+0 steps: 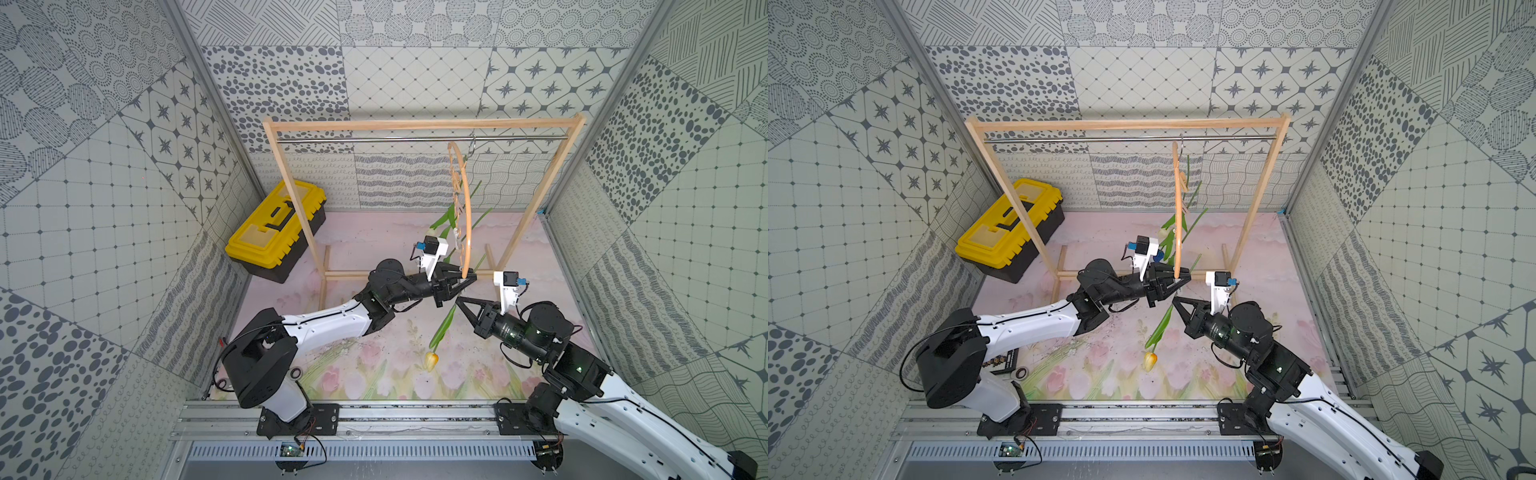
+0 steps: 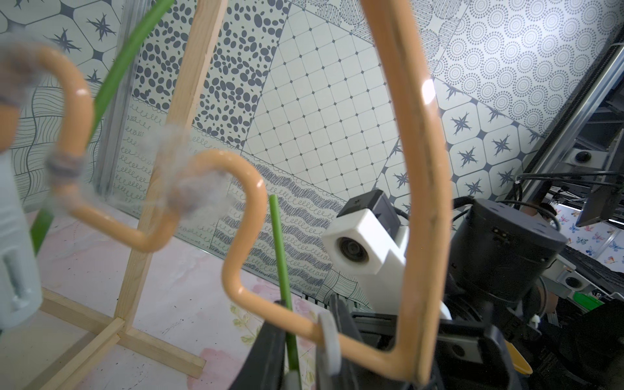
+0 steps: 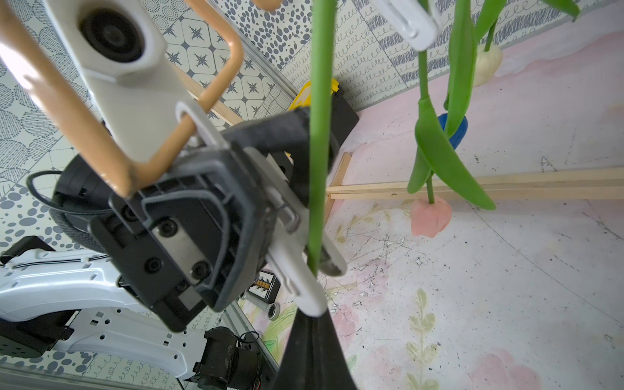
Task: Dry the flowers on a clothes hanger
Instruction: Clamp the flower onto the hanger.
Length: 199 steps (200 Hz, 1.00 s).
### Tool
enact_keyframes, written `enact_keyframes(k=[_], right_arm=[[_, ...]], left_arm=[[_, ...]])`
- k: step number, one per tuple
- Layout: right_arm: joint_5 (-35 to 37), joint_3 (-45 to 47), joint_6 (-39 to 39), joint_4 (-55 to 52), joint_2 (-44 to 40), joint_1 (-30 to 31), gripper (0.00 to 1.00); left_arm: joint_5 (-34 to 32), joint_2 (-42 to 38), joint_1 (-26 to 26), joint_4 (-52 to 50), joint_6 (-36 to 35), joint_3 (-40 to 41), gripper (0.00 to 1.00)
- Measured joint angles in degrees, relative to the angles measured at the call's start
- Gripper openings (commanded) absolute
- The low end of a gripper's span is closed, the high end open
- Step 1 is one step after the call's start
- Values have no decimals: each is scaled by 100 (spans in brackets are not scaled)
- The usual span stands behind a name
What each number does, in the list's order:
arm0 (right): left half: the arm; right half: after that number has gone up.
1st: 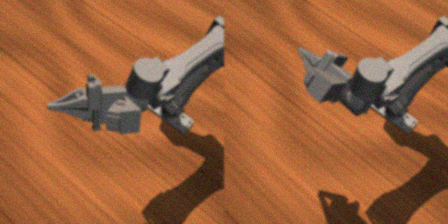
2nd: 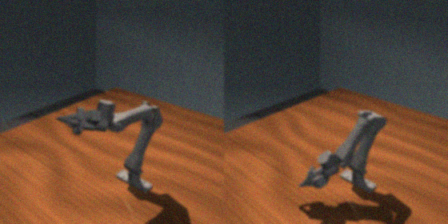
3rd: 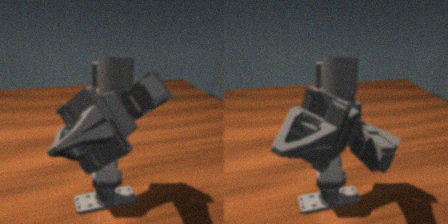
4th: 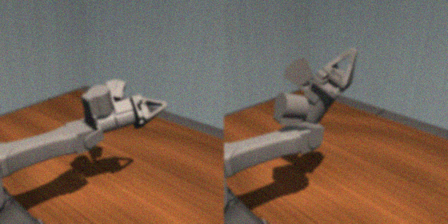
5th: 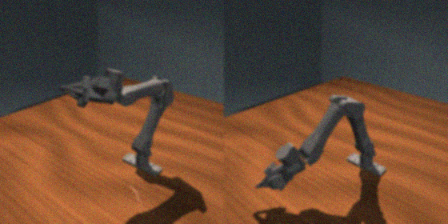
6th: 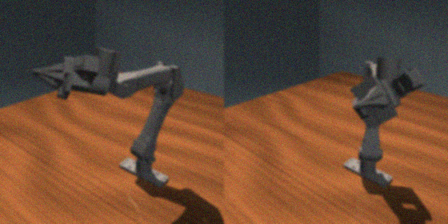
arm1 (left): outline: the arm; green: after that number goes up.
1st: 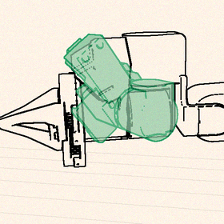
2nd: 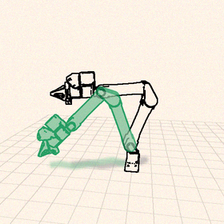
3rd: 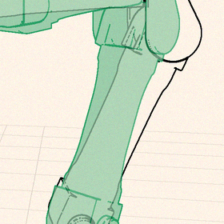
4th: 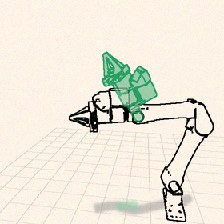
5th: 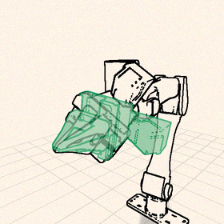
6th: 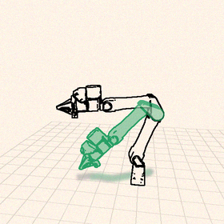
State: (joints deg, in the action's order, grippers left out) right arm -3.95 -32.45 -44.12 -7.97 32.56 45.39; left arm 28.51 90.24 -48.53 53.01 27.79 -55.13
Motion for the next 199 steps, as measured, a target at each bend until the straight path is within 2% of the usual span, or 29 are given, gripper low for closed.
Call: enact_keyframes(k=[12,24,71,78,90,97,102,112,128,145,167,179,188,199], right_arm=[[9,0,0,2,0,2,0],[20,0,0,9,0,2,0],[125,2,2,-26,-116,4,0],[146,2,4,-68,-120,4,10],[195,4,7,-188,-149,4,34],[232,4,26,-289,-164,4,43],[284,4,57,-404,-175,4,62],[396,2,109,-667,-201,9,73],[706,-13,144,-1209,-310,24,81],[1167,-149,216,-1998,-372,26,86],[2070,-575,249,-3071,-350,24,96],[2645,-907,223,-3582,-234,11,98],[2973,-1224,243,-3906,2,-92,97],[3112,-1729,267,-4304,544,-501,89]], left_arm=[[-87,-11,-15,79,31,59,33],[-168,-28,-17,109,61,118,40],[-485,-208,-52,76,76,293,56],[-538,-256,-55,46,44,313,58],[-658,-358,-55,-28,-2,341,62],[-713,-417,-55,-92,-44,354,65],[-758,-461,-55,-136,-66,361,69],[-839,-575,-55,-256,-151,389,74],[-981,-798,-55,-452,-273,466,83],[-1169,-1119,-57,-734,-490,614,99],[-1495,-1685,-59,-1263,-706,855,99],[-1801,-2100,-59,-1615,-833,1012,99],[-2092,-2430,-59,-1906,-929,1110,99],[-2503,-2813,-59,-2308,-1073,1180,99]])
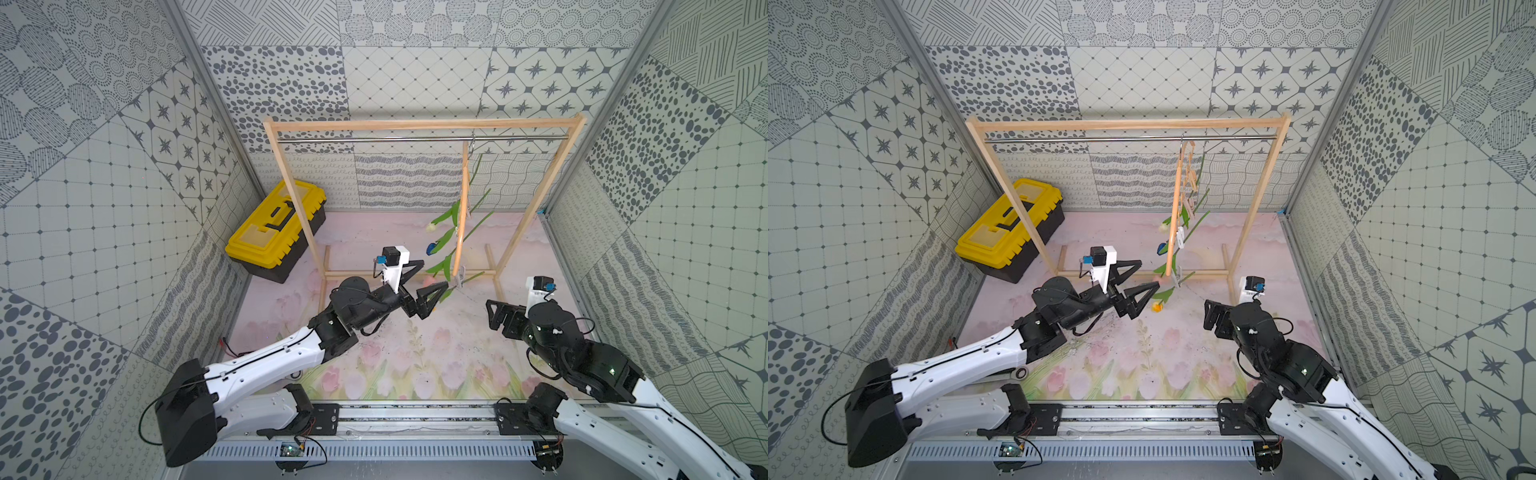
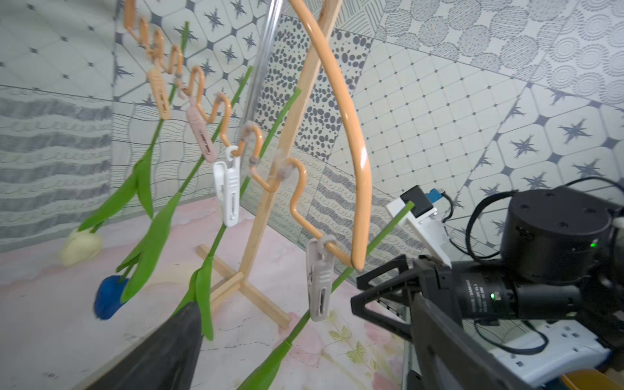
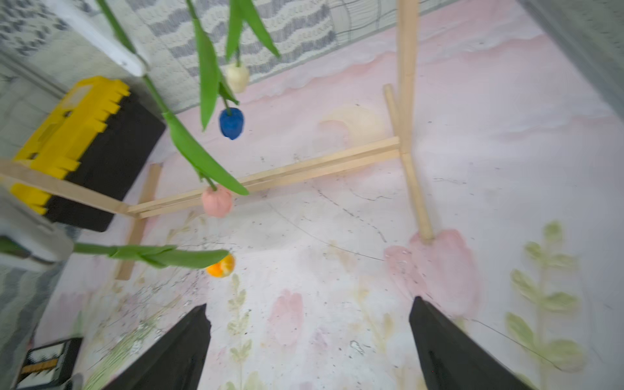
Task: Dry the flowers on a clothes hanger
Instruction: Clamp the flower onto the hanger, then reset both arms
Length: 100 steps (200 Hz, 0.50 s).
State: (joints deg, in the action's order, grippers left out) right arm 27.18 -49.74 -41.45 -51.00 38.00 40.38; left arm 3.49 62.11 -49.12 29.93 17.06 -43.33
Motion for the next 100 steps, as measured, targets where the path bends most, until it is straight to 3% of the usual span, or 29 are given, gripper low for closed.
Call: enact_keyframes(k=[14,29,43,68,100], right_arm=[[-284,-634,52,-151,970,-1165,85],[-688,-640,140,251,1537,-2339,87],[-791,-232,127,584,1567,-3126,99],[-645,463,308,1615,1104,-3462,100],[-481,1539,667,3827,892,-3539,100]], left_arm=[[-785,-431,0,-540,-197,4,99],[-1921,-710,129,-1130,-304,-44,99],[-2966,-901,533,-1843,-332,-55,99],[-4218,-1346,1526,-2815,-313,107,99],[-4996,-1572,2922,-2669,-704,868,99]])
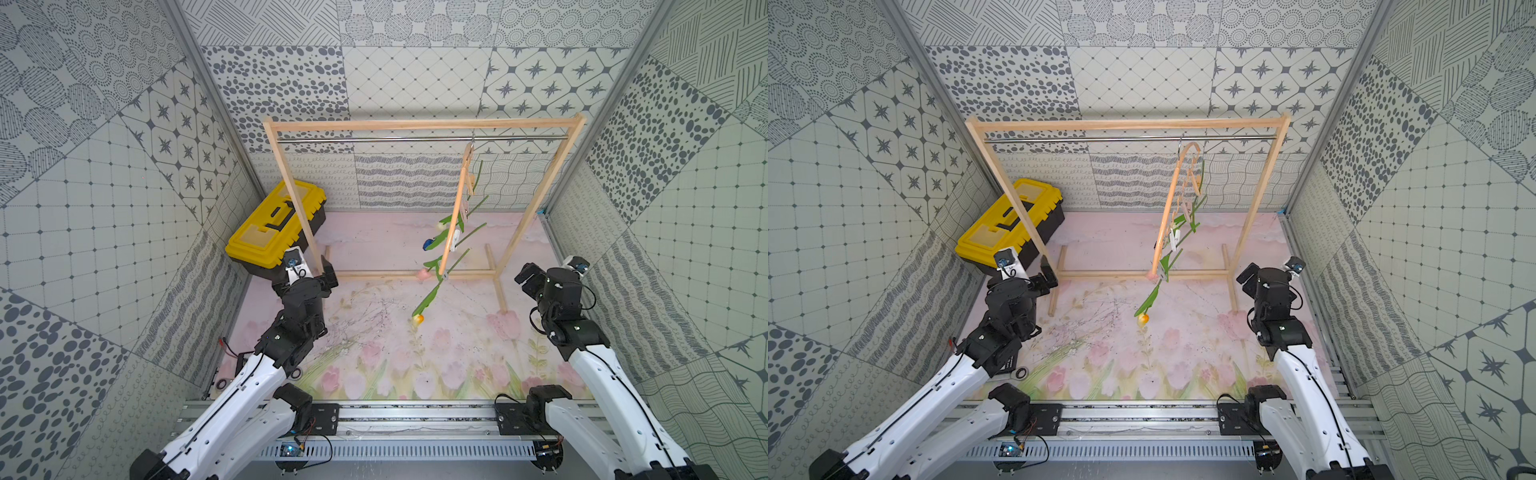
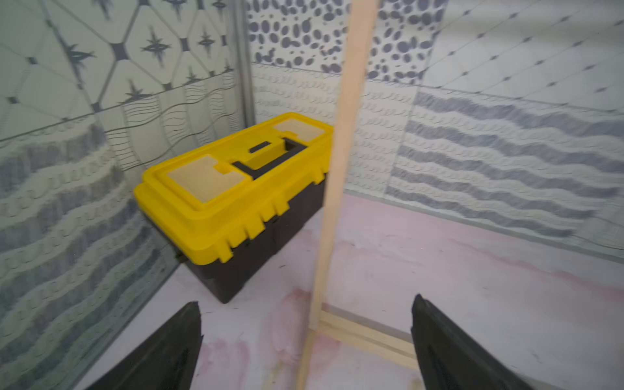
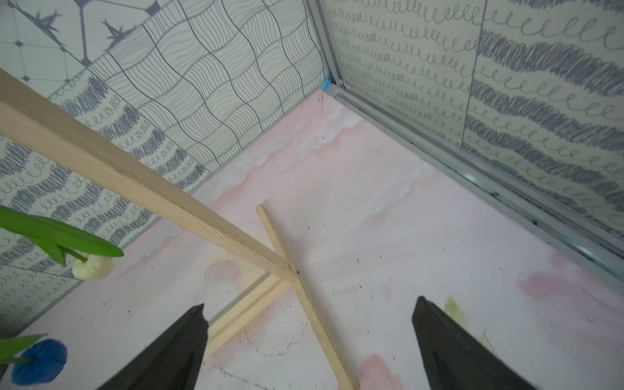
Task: Dry the flowers on a clothes hanger
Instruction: Reset both arms
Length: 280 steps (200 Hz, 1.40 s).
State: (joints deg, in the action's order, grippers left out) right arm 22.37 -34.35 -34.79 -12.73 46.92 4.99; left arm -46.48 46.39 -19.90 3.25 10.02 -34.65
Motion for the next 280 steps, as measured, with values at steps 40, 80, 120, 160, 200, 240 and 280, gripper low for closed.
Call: enact_keyframes(k=[40,80,120,160,200,240,280], right_arm=[[758,-129,516,743,1335,-278,100],[1545,616,894,2109,2271,-490,100],[603,1401,1502,3609,2918,-767,100],[-916,1762,2063,5630,3442,-892,100],[-1641,1740,2636,6411,4242,-533,100],[-1657,1292,2911,6376,4236,-393,100],[-1650,1281,2999,6177,4236,-345,100]], left_arm=[[-127,988,1377,214,31,205,99],[31,2046,1801,1084,-166,675,99],[734,2302,1923,2006,-160,1169,99],[1445,2741,1939,2883,-264,1613,100],[1810,2811,1818,3486,-256,1834,99],[2024,3445,1690,4524,-133,2138,99],[2540,4155,1552,5270,-328,2041,99]])
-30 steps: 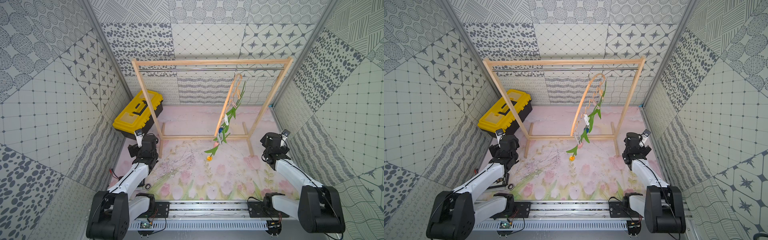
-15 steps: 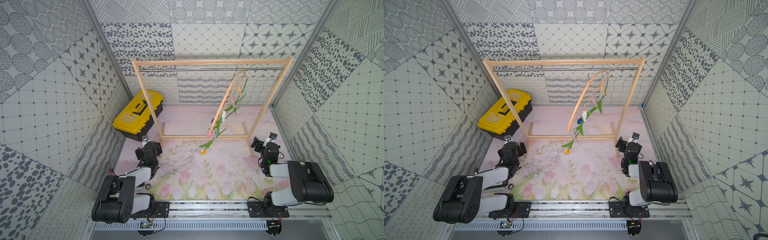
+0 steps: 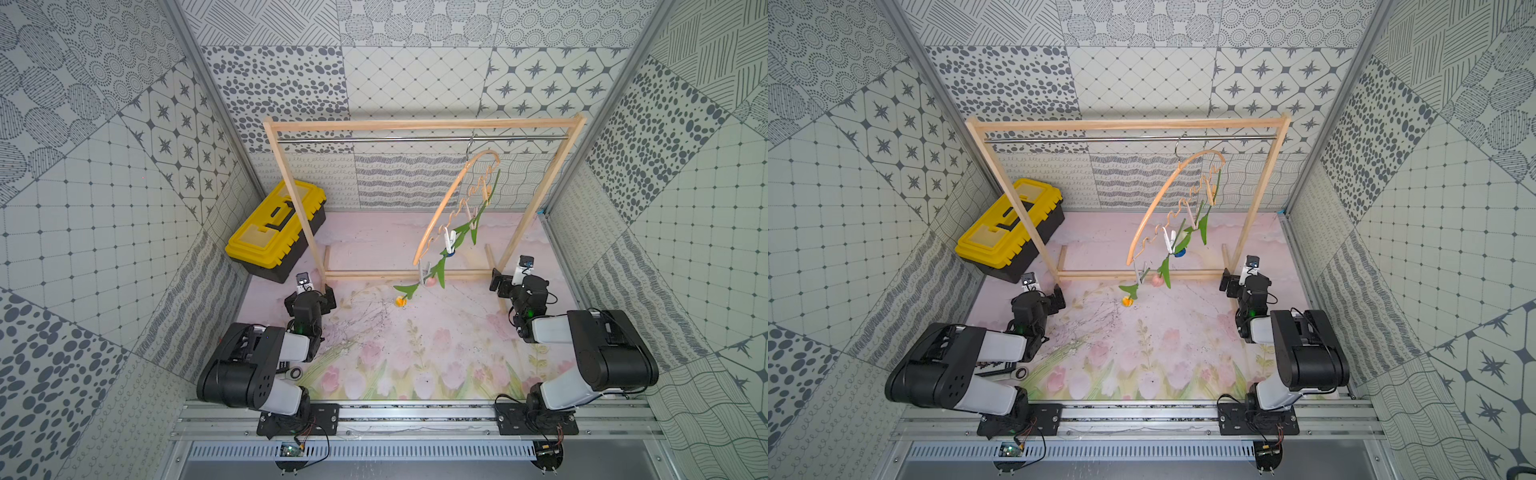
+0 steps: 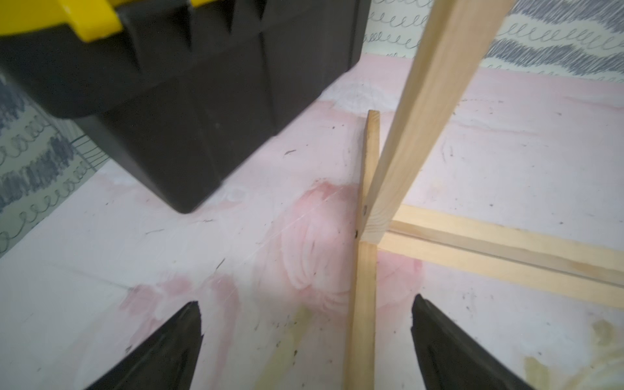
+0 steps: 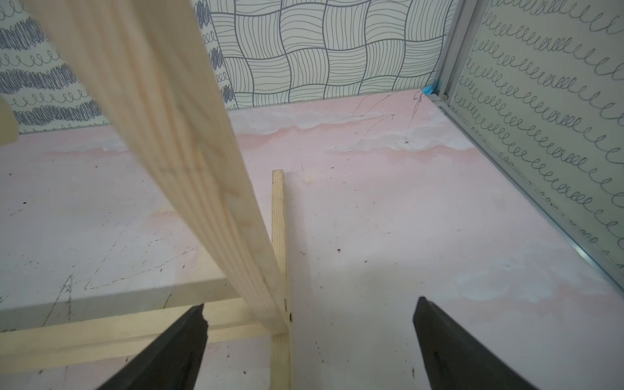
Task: Dry the flowers on a clothes hanger
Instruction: Reset both arms
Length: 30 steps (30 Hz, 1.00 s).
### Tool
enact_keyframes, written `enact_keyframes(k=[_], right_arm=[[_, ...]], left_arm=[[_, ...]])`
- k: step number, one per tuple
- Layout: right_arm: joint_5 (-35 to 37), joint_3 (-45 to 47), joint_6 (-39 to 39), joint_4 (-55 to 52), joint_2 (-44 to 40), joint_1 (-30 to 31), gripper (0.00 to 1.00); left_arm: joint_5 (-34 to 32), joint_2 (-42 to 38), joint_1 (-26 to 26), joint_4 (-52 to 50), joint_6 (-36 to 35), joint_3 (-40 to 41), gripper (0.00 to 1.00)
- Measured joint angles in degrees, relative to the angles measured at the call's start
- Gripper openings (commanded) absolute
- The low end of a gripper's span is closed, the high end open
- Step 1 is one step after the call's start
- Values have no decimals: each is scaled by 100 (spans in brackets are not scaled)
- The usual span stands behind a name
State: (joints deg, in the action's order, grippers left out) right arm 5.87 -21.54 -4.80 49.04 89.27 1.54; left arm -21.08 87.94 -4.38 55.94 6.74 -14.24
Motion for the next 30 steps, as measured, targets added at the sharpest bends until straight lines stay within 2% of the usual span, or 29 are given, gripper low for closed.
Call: enact_keyframes(k=[13,30], right_arm=[[15,0,57,-7,0,0,100],[15,-50,131,-116,0,68,100]], left_arm=[[518,275,-2,-122,-146,-664,99],[564,297,-70,-173,-306,-715,99]])
